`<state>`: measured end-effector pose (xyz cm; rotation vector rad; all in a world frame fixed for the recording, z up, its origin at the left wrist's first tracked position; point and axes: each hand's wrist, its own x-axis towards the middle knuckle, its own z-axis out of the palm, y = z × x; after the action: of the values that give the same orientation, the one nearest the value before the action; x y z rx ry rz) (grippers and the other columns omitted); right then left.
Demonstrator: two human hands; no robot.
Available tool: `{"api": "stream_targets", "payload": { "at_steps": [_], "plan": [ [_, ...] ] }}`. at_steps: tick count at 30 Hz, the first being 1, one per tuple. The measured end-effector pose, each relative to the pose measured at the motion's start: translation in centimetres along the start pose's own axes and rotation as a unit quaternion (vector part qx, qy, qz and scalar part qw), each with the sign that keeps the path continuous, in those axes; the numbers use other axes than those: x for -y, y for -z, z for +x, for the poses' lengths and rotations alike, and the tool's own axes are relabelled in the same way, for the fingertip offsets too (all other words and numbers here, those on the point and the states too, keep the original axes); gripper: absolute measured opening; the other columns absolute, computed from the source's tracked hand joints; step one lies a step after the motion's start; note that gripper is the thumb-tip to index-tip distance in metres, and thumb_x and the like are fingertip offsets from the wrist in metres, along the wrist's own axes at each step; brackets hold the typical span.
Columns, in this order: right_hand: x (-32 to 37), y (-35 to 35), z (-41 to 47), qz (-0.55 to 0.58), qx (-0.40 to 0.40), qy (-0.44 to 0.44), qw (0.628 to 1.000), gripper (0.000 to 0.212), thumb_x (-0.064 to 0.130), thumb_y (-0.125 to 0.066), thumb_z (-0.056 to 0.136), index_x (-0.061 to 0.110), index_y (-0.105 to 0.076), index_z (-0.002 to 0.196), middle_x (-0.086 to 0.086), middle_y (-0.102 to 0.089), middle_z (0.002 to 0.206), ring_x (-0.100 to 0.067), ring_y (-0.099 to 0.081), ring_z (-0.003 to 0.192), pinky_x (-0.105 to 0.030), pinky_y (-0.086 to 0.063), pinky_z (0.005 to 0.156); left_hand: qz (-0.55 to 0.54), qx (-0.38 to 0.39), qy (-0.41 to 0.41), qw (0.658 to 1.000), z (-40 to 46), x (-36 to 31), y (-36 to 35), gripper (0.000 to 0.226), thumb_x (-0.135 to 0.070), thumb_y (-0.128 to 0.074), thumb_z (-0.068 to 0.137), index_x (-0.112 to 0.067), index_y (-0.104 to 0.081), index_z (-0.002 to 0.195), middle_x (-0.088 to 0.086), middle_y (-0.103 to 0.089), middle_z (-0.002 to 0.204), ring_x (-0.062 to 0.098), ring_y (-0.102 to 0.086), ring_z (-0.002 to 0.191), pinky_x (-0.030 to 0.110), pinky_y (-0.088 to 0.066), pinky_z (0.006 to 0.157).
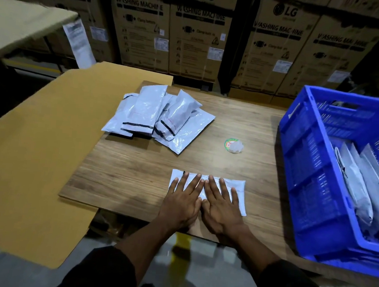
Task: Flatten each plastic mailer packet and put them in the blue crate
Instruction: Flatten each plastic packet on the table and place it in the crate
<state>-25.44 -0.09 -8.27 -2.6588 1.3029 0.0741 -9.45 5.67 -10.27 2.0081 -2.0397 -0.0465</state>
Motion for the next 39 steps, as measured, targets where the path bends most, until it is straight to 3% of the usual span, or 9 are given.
{"api": "stream_targets", "payload": {
  "at_steps": [3, 9, 15, 19, 23, 27, 32, 36, 39],
  "plan": [
    [0.2, 0.3, 0.2, -0.007, 0.023, -0.011, 1.0, 0.076, 0.052, 0.008, 0.087, 0.027, 0.002, 0.159, 0.011, 0.016, 0.164, -0.021, 0.014, 0.152, -0.052, 0.004, 0.119, 0.005, -0.012, 0.003, 1.0, -0.1, 0.0, -0.2, 0.052, -0.037, -0.04, 0.099, -0.021, -0.053, 0.146, -0.002, -0.042, 0.158, 0.035, -0.038, 0.145, 0.055, -0.04, 0.11],
    [-0.2, 0.2, -0.1, -0.004, -0.014, -0.043, 0.999, 0.065, 0.054, -0.015, 0.099, 0.026, -0.028, 0.156, 0.002, -0.017, 0.165, -0.033, -0.014, 0.152, -0.056, -0.02, 0.117, 0.011, -0.036, 0.032, 0.999, -0.2, 0.1, -0.9, 0.052, -0.045, -0.042, 0.098, -0.03, -0.05, 0.148, -0.004, -0.039, 0.159, 0.044, -0.031, 0.146, 0.059, -0.031, 0.113],
    [-4.6, 0.5, -1.9, -0.026, 0.002, -0.129, 0.991, 0.072, 0.065, -0.002, 0.095, 0.032, 0.005, 0.158, 0.008, 0.017, 0.165, -0.018, 0.012, 0.152, -0.056, -0.001, 0.119, 0.018, -0.02, 0.04, 0.999, -0.4, 0.2, -0.7, 0.055, -0.045, -0.042, 0.097, -0.032, -0.043, 0.151, 0.003, -0.037, 0.16, 0.048, -0.027, 0.146, 0.06, -0.026, 0.114],
    [-4.6, 1.6, -1.9, -0.009, 0.03, -0.127, 0.991, 0.074, 0.063, -0.001, 0.096, 0.023, 0.006, 0.158, 0.003, 0.02, 0.164, -0.019, 0.017, 0.151, -0.058, 0.007, 0.117, -0.004, -0.018, 0.056, 0.998, -0.3, 0.3, -0.4, 0.06, -0.047, -0.036, 0.1, -0.017, -0.047, 0.15, 0.009, -0.042, 0.156, 0.042, -0.033, 0.146, 0.065, -0.024, 0.114],
    [-1.7, 2.0, -1.3, -0.051, -0.059, -0.053, 0.996, 0.065, 0.039, -0.025, 0.096, 0.005, -0.038, 0.15, -0.013, -0.026, 0.162, -0.027, -0.023, 0.15, -0.058, -0.011, 0.116, -0.184, -0.079, 0.019, 0.98, 0.5, -2.0, 0.6, 0.061, -0.038, -0.023, 0.11, 0.007, -0.051, 0.14, 0.019, -0.052, 0.146, 0.031, -0.047, 0.138, 0.046, -0.03, 0.117],
    [0.0, 0.5, -0.3, -0.035, -0.003, 0.051, 0.998, 0.075, 0.039, -0.037, 0.085, 0.01, -0.028, 0.154, -0.013, -0.029, 0.16, -0.034, -0.031, 0.146, -0.049, -0.013, 0.114, -0.364, -0.007, 0.095, 0.927, 1.3, -5.2, 1.1, 0.074, -0.059, -0.017, 0.101, -0.011, -0.029, 0.156, -0.005, -0.025, 0.161, 0.007, -0.02, 0.151, 0.016, -0.005, 0.121],
    [-0.3, -0.1, -0.6, -0.044, -0.01, 0.034, 0.998, 0.081, 0.044, -0.037, 0.084, 0.017, -0.021, 0.158, -0.006, -0.021, 0.164, -0.029, -0.019, 0.151, -0.051, -0.012, 0.115, -0.261, -0.056, 0.066, 0.961, 1.3, -4.2, -1.0, 0.083, -0.063, 0.001, 0.101, -0.008, -0.031, 0.156, 0.0, -0.029, 0.161, 0.006, -0.023, 0.149, 0.021, -0.005, 0.123],
    [-0.1, -0.2, -0.4, -0.03, -0.033, -0.012, 0.999, 0.07, 0.045, -0.024, 0.096, 0.017, -0.015, 0.159, 0.0, -0.009, 0.167, -0.02, -0.003, 0.153, -0.047, -0.001, 0.12, -0.203, -0.109, 0.076, 0.97, 1.4, -3.2, -1.5, 0.063, -0.041, -0.019, 0.111, 0.001, -0.054, 0.14, 0.015, -0.056, 0.143, 0.027, -0.051, 0.136, 0.036, -0.028, 0.117],
    [-0.2, 0.0, -0.6, -0.009, -0.04, -0.029, 0.999, 0.066, 0.05, -0.011, 0.1, 0.021, -0.011, 0.159, 0.005, -0.001, 0.167, -0.016, 0.006, 0.153, -0.045, 0.002, 0.122, -0.101, -0.115, 0.057, 0.987, 1.1, -1.4, -1.6, 0.052, -0.032, -0.032, 0.106, 0.001, -0.054, 0.141, 0.016, -0.059, 0.14, 0.035, -0.051, 0.134, 0.049, -0.043, 0.107]
  ]
}}
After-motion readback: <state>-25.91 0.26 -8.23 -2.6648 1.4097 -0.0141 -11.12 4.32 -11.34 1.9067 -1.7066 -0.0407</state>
